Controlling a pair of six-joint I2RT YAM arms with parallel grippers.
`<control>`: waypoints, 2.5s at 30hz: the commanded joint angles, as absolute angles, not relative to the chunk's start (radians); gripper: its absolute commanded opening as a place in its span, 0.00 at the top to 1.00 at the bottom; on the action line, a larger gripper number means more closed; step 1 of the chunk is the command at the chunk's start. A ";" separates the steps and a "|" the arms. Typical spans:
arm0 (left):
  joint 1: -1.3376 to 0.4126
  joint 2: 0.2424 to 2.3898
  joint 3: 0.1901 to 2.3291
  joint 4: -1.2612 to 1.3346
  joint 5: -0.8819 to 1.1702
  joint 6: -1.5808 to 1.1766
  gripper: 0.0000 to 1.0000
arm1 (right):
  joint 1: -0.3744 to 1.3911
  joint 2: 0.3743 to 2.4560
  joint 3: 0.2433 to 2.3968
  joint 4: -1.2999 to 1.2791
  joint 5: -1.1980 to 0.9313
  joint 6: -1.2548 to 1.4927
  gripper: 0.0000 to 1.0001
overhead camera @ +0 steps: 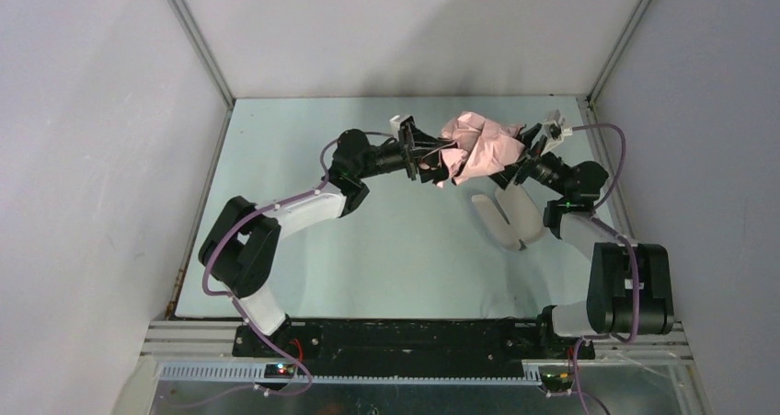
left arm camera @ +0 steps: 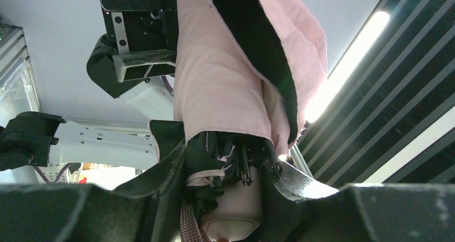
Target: Put away the umbrella
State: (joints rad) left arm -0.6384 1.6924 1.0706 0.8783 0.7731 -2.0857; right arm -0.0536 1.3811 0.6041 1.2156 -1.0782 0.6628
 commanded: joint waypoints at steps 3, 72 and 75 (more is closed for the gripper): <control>-0.654 1.629 1.089 0.925 0.797 -2.618 1.00 | -0.014 1.445 0.648 1.452 -1.082 0.723 0.30; -0.562 1.756 1.681 0.312 1.054 -2.026 1.00 | 0.067 1.561 0.815 1.509 -1.294 1.427 1.00; -0.534 1.793 1.724 0.381 1.018 -2.018 1.00 | 0.122 1.524 0.798 1.509 -1.279 1.521 1.00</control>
